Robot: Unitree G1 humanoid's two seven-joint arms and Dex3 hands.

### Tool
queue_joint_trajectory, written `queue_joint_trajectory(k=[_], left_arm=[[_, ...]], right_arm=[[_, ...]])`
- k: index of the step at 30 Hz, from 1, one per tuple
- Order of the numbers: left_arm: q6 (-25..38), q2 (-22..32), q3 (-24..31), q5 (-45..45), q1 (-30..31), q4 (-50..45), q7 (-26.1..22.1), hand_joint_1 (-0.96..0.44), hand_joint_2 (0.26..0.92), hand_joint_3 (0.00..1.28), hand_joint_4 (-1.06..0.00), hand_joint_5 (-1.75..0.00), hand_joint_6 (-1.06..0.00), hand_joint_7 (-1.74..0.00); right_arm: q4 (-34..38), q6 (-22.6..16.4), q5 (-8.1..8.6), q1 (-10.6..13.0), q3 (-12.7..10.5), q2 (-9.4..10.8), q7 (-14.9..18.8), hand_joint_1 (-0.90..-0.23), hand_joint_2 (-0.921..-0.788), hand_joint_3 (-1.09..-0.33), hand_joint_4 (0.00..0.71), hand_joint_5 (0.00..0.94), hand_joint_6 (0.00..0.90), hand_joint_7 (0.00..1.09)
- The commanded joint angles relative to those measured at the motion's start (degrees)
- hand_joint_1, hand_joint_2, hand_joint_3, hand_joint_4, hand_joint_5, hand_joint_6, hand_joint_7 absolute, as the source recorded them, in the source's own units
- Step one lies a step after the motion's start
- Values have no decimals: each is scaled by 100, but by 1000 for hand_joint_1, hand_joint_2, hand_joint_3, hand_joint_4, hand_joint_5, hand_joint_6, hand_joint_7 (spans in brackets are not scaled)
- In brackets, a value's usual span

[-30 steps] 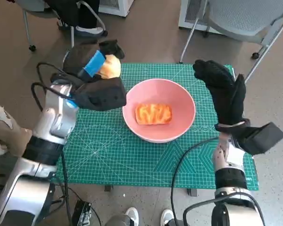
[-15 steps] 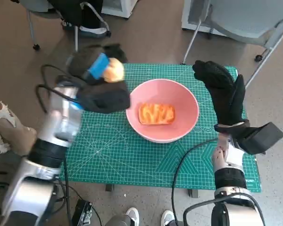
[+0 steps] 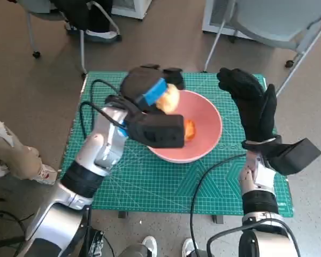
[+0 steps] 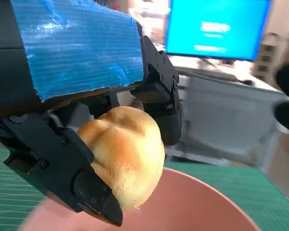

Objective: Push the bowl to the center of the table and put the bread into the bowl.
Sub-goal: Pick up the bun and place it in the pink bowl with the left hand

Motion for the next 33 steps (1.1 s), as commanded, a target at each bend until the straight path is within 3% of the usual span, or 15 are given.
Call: queue_joint_trajectory(k=[1, 15, 22, 24, 25, 26, 28, 29, 33], left_arm=[[-204, -25, 39, -70, -205, 290, 10, 2, 911, 26, -759, -1194, -700, -991], [-335, -161, 46, -111, -404, 865, 101, 2, 909, 25, -766, -1181, -704, -992], [-323, -228, 87, -270, -445, 1060, -115, 2, 914, 28, -739, -1221, -707, -976], [-269, -193, 65, -316, -418, 1055, -358, 1, 917, 135, -651, -1289, -533, -1168], [-242, -170, 52, -330, -402, 1043, -474, -26, 866, 150, -483, -949, -393, -939], [-184, -117, 30, -356, -386, 986, -722, -43, 839, 149, -422, -639, -351, -700], [-80, -34, 7, -428, -421, 909, -1212, -117, 799, 123, -232, -328, -244, -412], [-31, -3, 2, -468, -454, 882, -1434, -186, 774, 103, -148, -210, -189, -289], [-3, 42, 11, -536, -546, 853, -1886, -304, 738, 72, -38, -54, -117, -125]], right_arm=[[5, 31, 16, 145, -15, -14, 60, -680, -921, -783, 160, 1, 41, 485], [-108, 73, -22, 207, -24, -48, -43, -679, -921, -782, 167, 4, 41, 484], [-127, 82, -50, 199, -7, -31, -107, -678, -921, -782, 167, 3, 41, 483], [-133, 87, -53, 193, -2, -31, -117, -676, -921, -782, 167, 3, 41, 483], [-136, 88, -54, 191, 1, -29, -122, -675, -921, -783, 167, 3, 42, 483], [-142, 87, -54, 192, 3, -28, -125, -674, -921, -783, 167, 3, 42, 482], [-153, 84, -55, 193, 8, -29, -130, -672, -921, -783, 167, 3, 42, 482], [-158, 83, -55, 194, 10, -31, -131, -671, -921, -784, 167, 3, 42, 482], [-178, 81, -62, 189, 18, -31, -147, -670, -921, -784, 167, 3, 42, 482]])
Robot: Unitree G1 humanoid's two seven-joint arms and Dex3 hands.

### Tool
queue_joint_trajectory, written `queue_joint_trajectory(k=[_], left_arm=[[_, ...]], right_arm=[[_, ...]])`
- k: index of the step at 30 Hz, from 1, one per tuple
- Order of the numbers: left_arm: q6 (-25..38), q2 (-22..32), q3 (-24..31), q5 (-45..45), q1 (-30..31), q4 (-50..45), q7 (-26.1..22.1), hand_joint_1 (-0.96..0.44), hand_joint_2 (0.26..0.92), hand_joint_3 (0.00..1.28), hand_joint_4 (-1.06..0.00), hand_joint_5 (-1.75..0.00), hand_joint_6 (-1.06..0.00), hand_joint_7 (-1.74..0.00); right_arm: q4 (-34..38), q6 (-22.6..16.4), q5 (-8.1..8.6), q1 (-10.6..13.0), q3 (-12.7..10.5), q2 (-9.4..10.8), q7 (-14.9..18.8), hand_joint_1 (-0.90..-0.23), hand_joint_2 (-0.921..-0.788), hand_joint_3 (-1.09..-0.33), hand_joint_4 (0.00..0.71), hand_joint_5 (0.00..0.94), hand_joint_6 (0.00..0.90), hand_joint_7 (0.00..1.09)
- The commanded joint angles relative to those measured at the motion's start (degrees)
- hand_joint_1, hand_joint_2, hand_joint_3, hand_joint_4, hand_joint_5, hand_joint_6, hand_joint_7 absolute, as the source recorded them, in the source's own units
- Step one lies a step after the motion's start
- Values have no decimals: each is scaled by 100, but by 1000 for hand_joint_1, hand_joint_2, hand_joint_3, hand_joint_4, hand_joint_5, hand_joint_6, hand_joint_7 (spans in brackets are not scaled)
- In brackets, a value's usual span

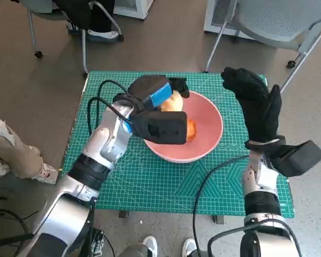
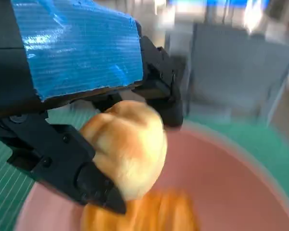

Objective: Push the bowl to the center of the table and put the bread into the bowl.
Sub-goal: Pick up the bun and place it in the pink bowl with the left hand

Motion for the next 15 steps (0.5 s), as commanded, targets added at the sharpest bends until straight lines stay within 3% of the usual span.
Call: queue_joint_trajectory(k=[1, 5, 15], left_arm=[[-27, 124, -10, -128, -239, -95, -508, -339, 733, 65, -24, -34, -108, -103], [-198, 142, 20, -136, -190, -101, -500, -408, 728, 51, -4, -6, -97, -69], [-431, 139, 58, -130, -42, -73, -92, -423, 732, 38, 1, 1, -97, -55]], right_arm=[[-6, 71, -52, 124, 16, -11, -64, -670, -921, -785, 167, 2, 42, 482], [-7, 62, -56, 123, 20, -5, -76, -670, -921, -786, 167, 2, 41, 482], [18, 46, -41, 114, 21, 14, -61, -669, -921, -786, 167, 2, 40, 482]])
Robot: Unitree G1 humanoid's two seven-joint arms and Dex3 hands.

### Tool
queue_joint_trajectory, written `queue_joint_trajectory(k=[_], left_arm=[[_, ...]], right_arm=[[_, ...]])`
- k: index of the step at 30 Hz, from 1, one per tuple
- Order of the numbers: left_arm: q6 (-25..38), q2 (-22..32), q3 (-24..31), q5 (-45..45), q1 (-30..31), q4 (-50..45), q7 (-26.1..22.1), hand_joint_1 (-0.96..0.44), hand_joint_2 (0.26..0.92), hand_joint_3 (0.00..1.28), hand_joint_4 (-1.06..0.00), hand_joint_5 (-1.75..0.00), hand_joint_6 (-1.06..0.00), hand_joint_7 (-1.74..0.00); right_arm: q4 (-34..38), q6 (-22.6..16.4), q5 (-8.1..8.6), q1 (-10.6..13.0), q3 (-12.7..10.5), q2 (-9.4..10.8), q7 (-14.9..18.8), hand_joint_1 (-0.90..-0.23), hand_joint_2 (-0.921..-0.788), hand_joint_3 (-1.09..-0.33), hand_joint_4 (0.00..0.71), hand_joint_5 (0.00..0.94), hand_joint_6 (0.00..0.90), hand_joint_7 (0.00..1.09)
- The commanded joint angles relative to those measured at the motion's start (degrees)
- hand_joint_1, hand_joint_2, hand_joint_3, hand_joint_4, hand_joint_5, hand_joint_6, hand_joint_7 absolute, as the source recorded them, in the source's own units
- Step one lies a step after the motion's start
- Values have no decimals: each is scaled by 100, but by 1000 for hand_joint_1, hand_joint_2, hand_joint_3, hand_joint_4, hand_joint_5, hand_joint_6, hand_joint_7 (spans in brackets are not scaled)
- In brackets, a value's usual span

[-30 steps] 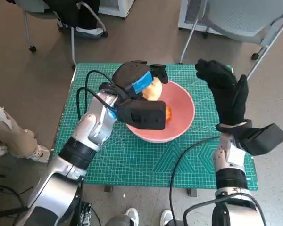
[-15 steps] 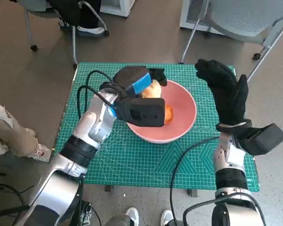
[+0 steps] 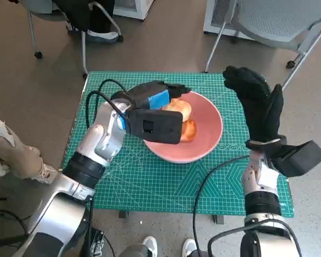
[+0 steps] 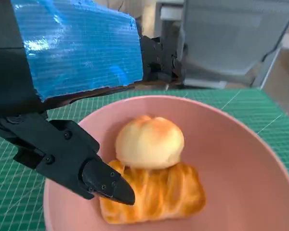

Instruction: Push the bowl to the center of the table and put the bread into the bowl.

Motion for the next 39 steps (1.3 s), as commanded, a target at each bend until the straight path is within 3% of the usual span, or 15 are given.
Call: queue_joint_trajectory(k=[1, 9, 15, 18, 22, 26, 31, 39], left_arm=[[-92, 18, 31, -10, 9, -10, 180, -424, 733, 37, 1, 1, -98, -54], [-427, 156, 341, -356, 128, -29, 349, -443, 753, 33, 1, 1, -95, -45], [-1814, -20, 1468, -1796, 444, 311, 743, -518, 794, 40, 1, 1, -132, -57], [-2795, -360, 2073, -2828, 584, 713, 589, -549, 836, 36, -6, -1, -163, -62], [-3375, -882, 2764, -4382, 824, 744, -286, -566, 893, 37, -23, -6, -201, -65], [-3522, -1180, 3085, -5294, 1081, 530, -908, -587, 915, 107, -51, -14, -221, -67], [-3372, -1145, 3200, -5779, 1333, 227, -1460, -594, 920, 140, -54, -11, -213, -57], [-3508, -1198, 3342, -6004, 1526, 79, -1855, -588, 921, 154, -38, -1, -189, -42]], right_arm=[[50, 47, -37, 114, 12, 11, -23, -669, -921, -786, 166, 2, 40, 482], [-12, 48, -35, 142, 20, 12, -30, -676, -921, -783, 168, 2, 39, 483], [-286, 124, -19, 192, 68, 40, -62, -674, -921, -783, 168, 2, 39, 485], [-520, 202, -11, 234, 109, 64, -93, -672, -921, -784, 167, 1, 39, 486], [-1004, 327, -25, 315, 204, 116, -181, -671, -921, -783, 166, 0, 35, 487], [-1422, 401, -26, 360, 290, 160, -219, -678, -921, -778, 161, 0, 21, 483], [-1618, 385, 25, 288, 350, 179, -159, -687, -921, -761, 162, 1, 13, 484], [-1464, 157, 50, 103, 375, 163, -7, -690, -921, -742, 164, 1, 13, 490]])
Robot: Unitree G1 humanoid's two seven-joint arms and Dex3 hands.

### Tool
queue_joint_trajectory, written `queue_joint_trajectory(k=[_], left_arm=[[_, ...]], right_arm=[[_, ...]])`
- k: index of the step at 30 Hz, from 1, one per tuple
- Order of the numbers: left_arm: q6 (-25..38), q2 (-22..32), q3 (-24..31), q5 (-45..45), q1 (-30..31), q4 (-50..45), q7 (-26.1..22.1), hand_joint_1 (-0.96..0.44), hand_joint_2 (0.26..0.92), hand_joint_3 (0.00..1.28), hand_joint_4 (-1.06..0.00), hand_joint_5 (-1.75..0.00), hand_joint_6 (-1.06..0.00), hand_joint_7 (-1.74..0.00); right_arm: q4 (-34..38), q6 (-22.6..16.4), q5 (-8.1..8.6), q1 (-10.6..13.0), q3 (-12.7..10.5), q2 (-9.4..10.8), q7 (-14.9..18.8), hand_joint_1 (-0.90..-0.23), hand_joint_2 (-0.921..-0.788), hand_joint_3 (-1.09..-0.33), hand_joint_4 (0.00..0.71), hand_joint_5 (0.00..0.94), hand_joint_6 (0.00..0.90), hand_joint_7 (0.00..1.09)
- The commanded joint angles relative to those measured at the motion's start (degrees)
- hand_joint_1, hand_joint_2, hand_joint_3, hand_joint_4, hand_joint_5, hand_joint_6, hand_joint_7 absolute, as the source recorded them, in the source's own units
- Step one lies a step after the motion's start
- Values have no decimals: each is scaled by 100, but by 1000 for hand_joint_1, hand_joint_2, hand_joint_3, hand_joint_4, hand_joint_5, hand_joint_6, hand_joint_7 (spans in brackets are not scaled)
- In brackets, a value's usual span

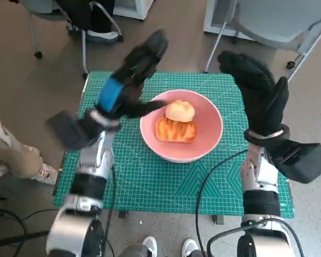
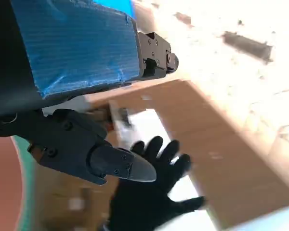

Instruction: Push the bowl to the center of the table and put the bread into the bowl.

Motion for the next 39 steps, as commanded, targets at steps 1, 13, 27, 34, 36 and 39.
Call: queue_joint_trajectory(k=[1, 13, 27, 34, 36, 39], left_arm=[[-172, -61, 138, -123, 87, -142, -154, -586, 921, 156, -28, -1, -180, -37], [-340, -227, 280, -45, 135, -122, -43, -601, 921, 161, -13, -1, -162, -27], [-425, -246, 257, 82, 131, -59, 25, -603, 921, 165, -2, -1, -152, -22], [-438, -182, 305, 42, 65, 47, -45, -611, 921, 166, -5, -2, -150, -22], [-449, -161, 323, 33, 44, 86, -68, -612, 921, 167, -5, -2, -150, -22], [-455, -139, 344, 28, 7, 126, -81, -604, 921, 167, -7, -3, -151, -23]], right_arm=[[144, -88, 20, 20, 46, 13, 92, -695, -921, -732, 168, 4, 19, 494], [381, -246, -24, -161, 97, -43, 193, -685, -921, -731, 164, 1, 17, 499], [317, -272, -128, -182, 202, -163, 133, -674, -921, -731, 165, 1, 24, 502], [320, -243, -126, -183, 236, -213, 140, -674, -921, -733, 165, 1, 24, 502], [325, -243, -129, -187, 243, -222, 139, -674, -921, -733, 165, 1, 24, 502], [339, -246, -140, -200, 251, -237, 130, -673, -921, -734, 165, 1, 24, 502]])
